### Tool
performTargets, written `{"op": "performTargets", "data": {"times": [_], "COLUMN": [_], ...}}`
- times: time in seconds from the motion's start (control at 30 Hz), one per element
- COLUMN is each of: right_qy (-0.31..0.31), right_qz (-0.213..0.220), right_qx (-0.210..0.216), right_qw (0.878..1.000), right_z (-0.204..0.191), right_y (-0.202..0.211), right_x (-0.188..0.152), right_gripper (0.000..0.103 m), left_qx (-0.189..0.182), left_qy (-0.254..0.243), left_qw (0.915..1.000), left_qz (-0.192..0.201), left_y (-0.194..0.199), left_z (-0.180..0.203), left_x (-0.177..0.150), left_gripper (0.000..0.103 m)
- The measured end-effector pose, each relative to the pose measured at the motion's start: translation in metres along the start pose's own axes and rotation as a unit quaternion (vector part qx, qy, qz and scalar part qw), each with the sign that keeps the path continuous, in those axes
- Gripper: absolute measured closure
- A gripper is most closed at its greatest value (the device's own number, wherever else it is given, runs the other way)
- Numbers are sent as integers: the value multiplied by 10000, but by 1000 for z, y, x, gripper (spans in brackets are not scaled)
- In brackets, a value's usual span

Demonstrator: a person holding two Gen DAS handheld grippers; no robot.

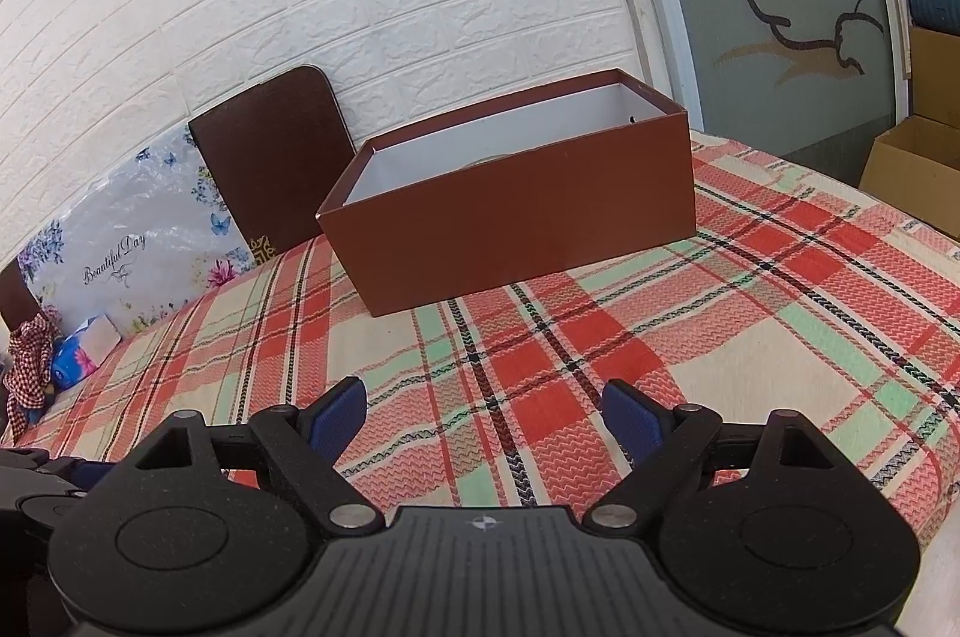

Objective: Organize objects

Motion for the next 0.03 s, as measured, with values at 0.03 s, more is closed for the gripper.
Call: {"op": "performTargets", "data": {"times": [0.03], "right_qy": [10], "right_qz": [-1], "right_qx": [0], "right_qw": [10000], "right_z": [0], "right_y": [0], "right_x": [0], "right_gripper": [16], "left_qx": [-21], "left_qy": [8], "left_qw": [10000], "left_qz": [6], "left_y": [0], "left_z": [0], "left_x": [0], "left_gripper": [0]}}
Point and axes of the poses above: each gripper's, at about its wrist camera, not at the fingertips, and y roughly against the way its jaws point, z to its right, x to its top, the point moved 8 cm from there along -y, roughly the way its jaws point, and after that the axes turned 13 degrees about y, right-handed, at the moved point
